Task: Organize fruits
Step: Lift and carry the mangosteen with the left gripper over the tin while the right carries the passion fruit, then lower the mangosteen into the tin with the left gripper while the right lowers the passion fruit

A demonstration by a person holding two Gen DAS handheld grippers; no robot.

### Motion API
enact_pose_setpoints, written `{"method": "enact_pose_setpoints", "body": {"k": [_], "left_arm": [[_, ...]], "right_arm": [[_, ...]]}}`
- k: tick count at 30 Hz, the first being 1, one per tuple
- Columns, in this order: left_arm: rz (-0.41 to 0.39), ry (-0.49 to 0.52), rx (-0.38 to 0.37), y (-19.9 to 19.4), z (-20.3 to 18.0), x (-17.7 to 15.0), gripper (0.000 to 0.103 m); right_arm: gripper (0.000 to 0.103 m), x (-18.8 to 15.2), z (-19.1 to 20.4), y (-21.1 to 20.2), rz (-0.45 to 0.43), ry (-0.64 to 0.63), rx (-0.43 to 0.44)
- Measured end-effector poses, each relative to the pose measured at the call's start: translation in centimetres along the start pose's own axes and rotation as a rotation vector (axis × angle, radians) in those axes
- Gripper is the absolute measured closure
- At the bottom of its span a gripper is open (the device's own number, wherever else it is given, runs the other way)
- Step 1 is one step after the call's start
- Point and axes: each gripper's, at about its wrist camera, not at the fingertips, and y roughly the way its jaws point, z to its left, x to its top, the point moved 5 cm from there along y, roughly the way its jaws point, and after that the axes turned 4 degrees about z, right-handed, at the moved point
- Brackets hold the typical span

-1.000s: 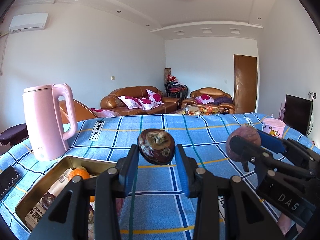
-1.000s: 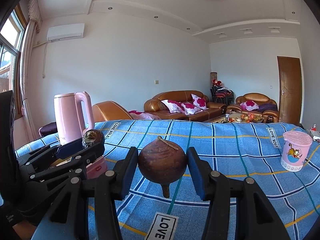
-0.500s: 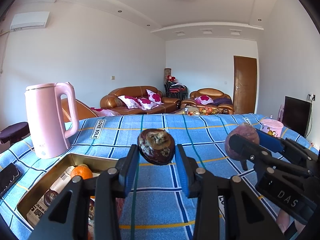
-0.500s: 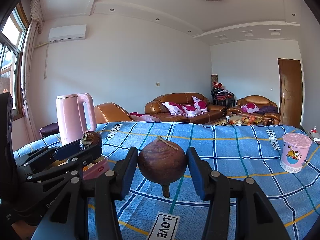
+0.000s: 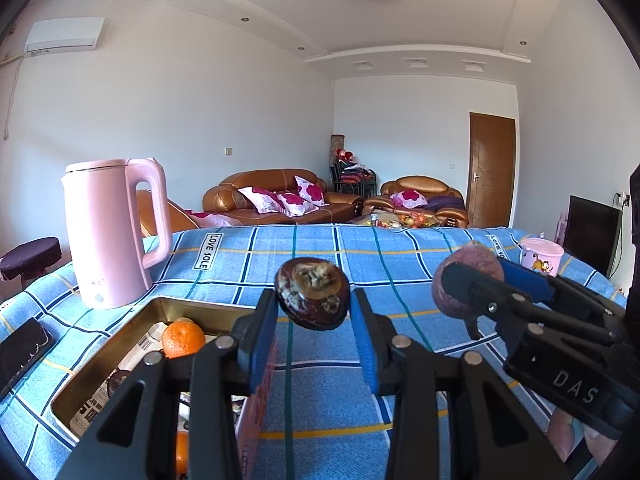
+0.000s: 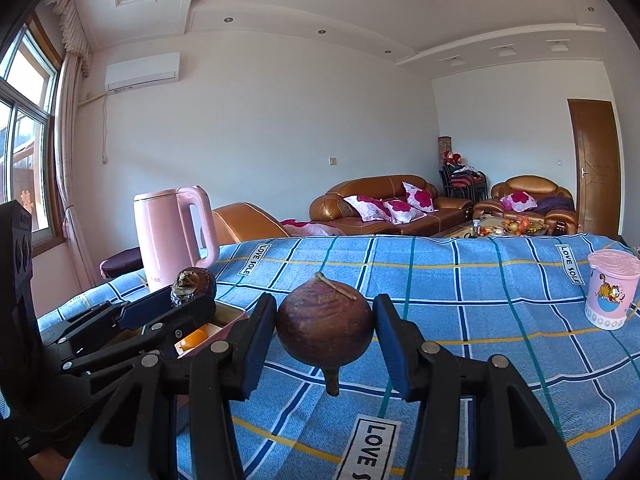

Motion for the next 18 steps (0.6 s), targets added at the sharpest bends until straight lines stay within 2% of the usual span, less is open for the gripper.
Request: {"method": "enact_pose_setpoints", "body": {"k": [18], "left_arm": [[0.039,-0.054,0.069,-1.2,4.7,-0.4,0.064]], "right_arm": [[0.051,1.2,5.0,1.0,0.007,-0.045,0.097]]}}
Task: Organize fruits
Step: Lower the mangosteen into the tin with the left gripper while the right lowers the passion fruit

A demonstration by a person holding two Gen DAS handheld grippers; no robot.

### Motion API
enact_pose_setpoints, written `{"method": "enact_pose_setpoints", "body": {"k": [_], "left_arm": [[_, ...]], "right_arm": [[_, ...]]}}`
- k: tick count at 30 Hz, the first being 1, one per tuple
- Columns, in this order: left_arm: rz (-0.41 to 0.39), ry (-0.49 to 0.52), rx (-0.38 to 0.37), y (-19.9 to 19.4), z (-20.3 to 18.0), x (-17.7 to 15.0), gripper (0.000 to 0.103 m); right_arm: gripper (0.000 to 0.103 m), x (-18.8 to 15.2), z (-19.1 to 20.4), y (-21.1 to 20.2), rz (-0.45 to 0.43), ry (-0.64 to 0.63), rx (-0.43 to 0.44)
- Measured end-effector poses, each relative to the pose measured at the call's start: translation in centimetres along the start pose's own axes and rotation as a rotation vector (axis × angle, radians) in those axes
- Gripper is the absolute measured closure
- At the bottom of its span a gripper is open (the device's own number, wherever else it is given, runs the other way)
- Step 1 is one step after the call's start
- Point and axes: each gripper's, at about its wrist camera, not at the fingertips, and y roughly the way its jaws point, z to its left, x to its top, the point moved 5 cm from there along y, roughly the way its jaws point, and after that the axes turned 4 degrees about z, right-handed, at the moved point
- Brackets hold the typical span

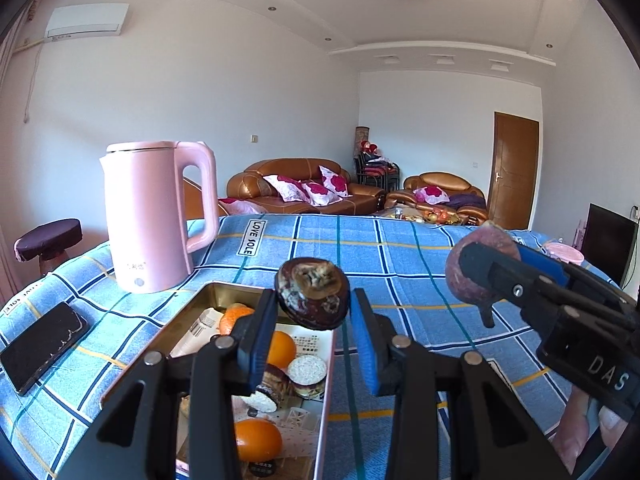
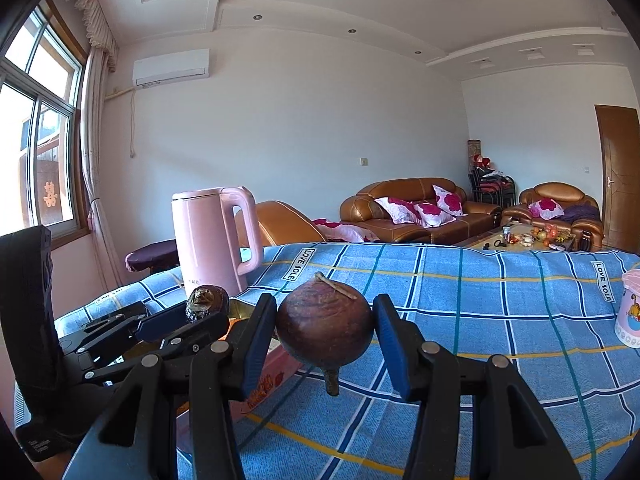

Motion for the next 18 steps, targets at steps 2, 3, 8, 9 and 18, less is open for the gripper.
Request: {"method": "enact_pose_setpoints", "body": {"k": [2,3,8,9,18], "left_arm": [[0.001,-0.002,0.006,-0.2,0.4,0.0,0.064],[0.002,-0.004,0.009,-0.3,0.5,0.0,0.064],[0.000,-0.011,0.024,-0.7,1.6,0.2,0.064],[0.001,-0.012,0.029,-0.7,1.8,0.3,0.064],[0.026,-0.026,0.073,-1.1,4.2,-0.2,0.064]], "right_arm": [[0.051,0.1,0.5,0.1,0.000,-0.006,0.009],[0.051,0.1,0.7,0.2,0.000,-0.008,0.013],[0.051,0.4,1.9,0.6,0.003,-0.025,0.032],[0.051,0.4,2.1,0.7,0.003,-0.028,0.036],[0.051,0.6,4.2,1.9,0.013,-0.039,0.076]]}}
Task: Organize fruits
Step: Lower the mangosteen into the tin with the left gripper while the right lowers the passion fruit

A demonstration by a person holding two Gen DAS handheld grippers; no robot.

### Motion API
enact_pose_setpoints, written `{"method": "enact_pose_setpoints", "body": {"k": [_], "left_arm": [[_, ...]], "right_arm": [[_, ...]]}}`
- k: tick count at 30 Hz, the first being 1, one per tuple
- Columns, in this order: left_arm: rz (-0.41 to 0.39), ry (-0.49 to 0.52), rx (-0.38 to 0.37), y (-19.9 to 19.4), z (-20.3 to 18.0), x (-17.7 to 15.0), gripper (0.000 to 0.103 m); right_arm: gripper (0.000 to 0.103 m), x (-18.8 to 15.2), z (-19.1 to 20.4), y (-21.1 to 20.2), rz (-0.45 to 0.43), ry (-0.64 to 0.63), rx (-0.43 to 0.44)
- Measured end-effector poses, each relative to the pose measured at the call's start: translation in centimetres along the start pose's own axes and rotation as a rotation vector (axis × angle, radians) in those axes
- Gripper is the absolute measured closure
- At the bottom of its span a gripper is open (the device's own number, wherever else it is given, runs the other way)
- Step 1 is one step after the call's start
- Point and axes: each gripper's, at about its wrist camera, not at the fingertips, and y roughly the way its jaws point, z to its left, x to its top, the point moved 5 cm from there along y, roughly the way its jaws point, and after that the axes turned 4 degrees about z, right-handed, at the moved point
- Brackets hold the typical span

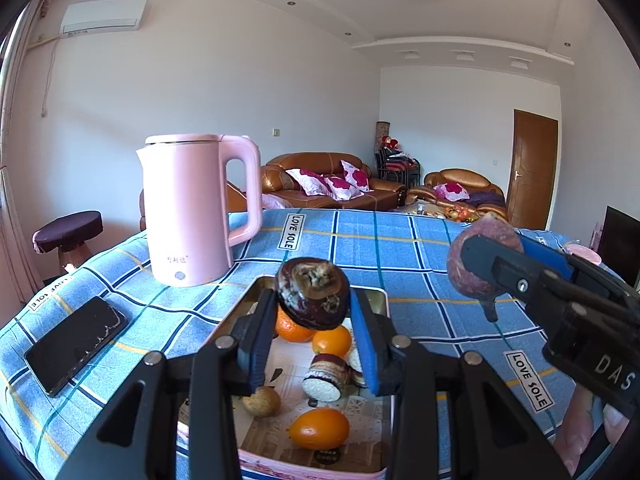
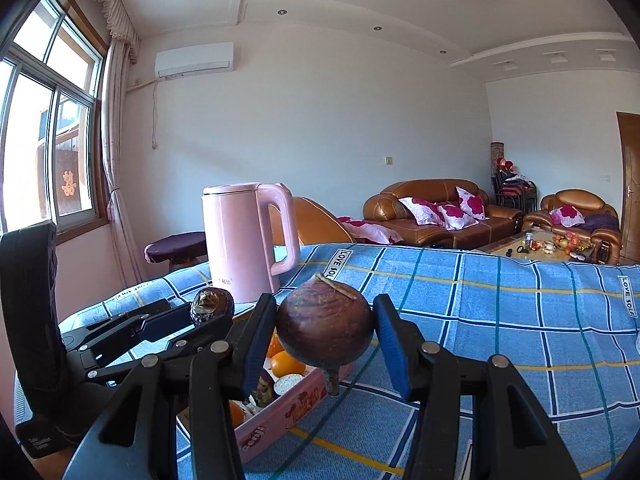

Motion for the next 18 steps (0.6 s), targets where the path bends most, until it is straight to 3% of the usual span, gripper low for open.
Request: {"method": "enact_pose_setpoints", "body": {"k": [18], "left_arm": [[0.005,-0.025,0.065,-0.1,3.6,0.1,0.064]], "right_arm": [[0.051,0.2,3.7,1.3,0.022,-0.052,0.051]]}}
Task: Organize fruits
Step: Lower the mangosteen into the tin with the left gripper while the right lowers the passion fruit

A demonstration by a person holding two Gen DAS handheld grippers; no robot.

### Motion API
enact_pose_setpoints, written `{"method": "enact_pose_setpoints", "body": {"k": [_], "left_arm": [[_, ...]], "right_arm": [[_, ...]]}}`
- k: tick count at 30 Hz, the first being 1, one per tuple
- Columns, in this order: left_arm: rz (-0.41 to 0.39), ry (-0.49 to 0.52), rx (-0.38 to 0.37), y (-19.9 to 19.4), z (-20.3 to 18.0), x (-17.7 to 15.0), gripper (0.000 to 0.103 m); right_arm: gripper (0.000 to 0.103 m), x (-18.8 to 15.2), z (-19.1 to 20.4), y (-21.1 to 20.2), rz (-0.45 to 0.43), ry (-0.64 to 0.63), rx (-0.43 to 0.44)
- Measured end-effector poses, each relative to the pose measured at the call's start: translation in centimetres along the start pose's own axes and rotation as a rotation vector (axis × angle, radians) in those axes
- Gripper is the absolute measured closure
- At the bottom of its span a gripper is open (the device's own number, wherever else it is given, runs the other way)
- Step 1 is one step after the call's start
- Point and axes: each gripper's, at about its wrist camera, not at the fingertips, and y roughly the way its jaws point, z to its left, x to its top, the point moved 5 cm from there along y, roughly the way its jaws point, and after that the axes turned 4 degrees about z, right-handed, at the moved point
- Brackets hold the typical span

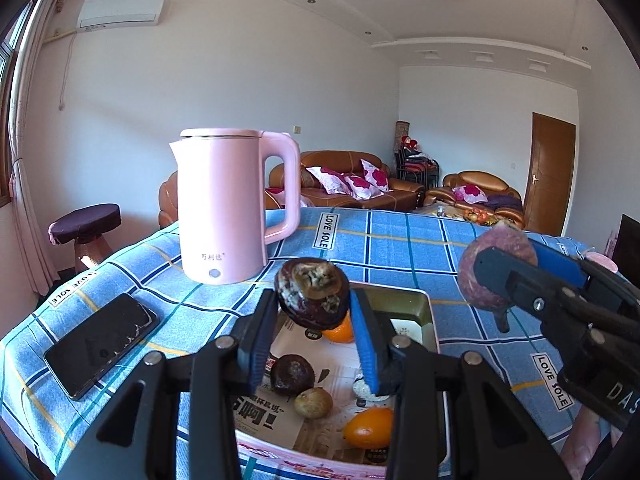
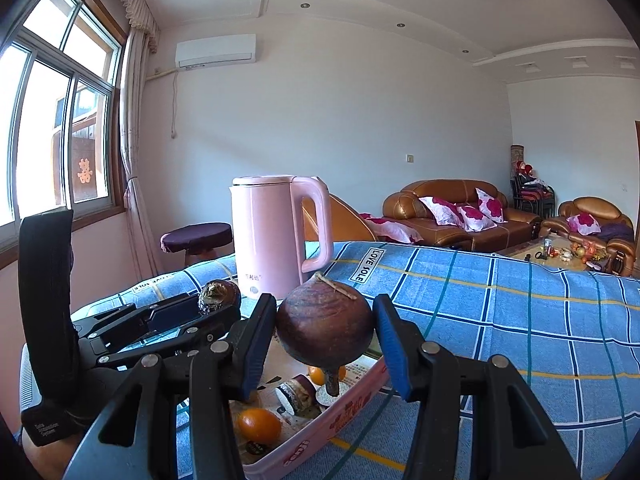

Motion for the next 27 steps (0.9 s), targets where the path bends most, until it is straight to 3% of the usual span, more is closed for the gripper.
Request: {"method": "enact_pose_setpoints", "body": {"k": [12,27], "left_arm": [[0.024,0.003,0.041,0.9,1.7,-0.3,0.064],[0.080,-0.005,0.032,2.5,2.3,-1.1,0.064]], "right_arm": [[0.051,-0.2,1.3,1.4,0.027,-0.010,0.023],[0.051,-1.0,1.0,4.5,0.099,0.026,0.036]]}}
